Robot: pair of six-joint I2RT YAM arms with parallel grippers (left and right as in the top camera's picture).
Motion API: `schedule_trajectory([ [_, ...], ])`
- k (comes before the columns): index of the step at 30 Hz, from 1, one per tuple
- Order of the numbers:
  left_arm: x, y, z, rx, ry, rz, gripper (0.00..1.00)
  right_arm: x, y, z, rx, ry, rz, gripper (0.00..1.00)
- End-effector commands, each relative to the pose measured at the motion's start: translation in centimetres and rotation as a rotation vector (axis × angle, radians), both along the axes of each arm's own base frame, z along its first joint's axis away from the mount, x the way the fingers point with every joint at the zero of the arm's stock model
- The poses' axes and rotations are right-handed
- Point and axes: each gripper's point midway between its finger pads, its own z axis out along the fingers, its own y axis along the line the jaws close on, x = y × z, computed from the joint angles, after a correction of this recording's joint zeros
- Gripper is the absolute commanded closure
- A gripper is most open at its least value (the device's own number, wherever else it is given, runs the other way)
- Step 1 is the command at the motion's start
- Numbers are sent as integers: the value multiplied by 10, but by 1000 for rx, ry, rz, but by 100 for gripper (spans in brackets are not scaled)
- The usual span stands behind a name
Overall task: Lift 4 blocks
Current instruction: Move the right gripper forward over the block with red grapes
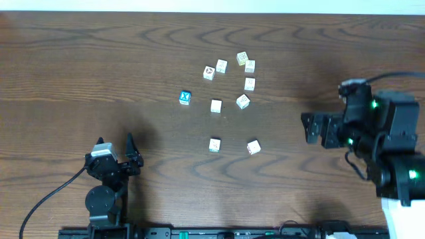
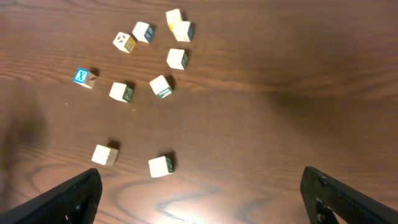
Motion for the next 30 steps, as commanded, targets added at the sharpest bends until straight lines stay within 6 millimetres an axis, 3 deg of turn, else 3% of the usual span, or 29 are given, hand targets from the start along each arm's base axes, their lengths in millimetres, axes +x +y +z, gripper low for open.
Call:
schedule_trajectory([
  [1,-1,3,-18,-7,57,17,25,13,5,-6,30,25,25,1],
  [7,-1,3,-18,-7,57,17,26,41,22,-40,55,134,34,4],
  [13,-1,3,-18,-7,57,17,25,58,74,-92,-27,226,261,1],
  [20,-1,3,-18,-7,57,17,26,83,123,-133,-91,210,382,1],
  [30,-1,3,-18,-7,57,17,25,120,141,-166,-162,120,453,3],
])
